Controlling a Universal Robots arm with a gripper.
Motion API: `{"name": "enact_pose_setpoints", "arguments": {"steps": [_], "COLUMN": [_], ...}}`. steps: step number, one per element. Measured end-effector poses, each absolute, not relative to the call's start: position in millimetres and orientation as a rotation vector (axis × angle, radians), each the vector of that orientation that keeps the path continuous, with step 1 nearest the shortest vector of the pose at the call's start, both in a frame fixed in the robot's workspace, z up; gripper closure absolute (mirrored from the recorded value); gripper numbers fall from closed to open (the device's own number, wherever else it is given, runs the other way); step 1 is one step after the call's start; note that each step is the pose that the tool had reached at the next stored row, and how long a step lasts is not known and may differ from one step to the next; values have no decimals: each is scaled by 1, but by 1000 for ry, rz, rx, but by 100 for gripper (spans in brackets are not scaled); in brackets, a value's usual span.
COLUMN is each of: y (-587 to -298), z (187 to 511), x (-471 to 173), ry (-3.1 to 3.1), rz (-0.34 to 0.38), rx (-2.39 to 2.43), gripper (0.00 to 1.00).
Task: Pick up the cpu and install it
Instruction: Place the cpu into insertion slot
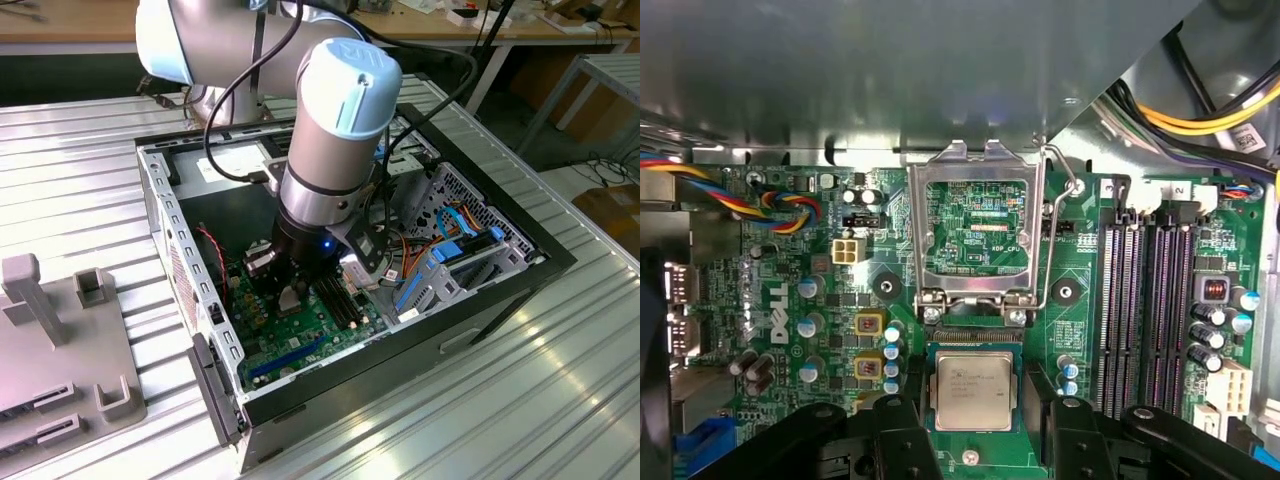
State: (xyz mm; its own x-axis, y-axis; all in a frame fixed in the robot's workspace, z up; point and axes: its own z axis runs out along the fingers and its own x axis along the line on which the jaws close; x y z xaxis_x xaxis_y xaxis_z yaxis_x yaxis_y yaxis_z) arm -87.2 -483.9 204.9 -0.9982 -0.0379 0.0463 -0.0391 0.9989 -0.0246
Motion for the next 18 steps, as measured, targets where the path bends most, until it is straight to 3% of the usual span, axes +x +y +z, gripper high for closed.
{"name": "enact_pose_setpoints", "arguments": {"steps": [18], "y": [-484], "z": [197], "x": [-87], "ry": [-3095], "rz": [40], "rx": [60], "gripper": [53]}}
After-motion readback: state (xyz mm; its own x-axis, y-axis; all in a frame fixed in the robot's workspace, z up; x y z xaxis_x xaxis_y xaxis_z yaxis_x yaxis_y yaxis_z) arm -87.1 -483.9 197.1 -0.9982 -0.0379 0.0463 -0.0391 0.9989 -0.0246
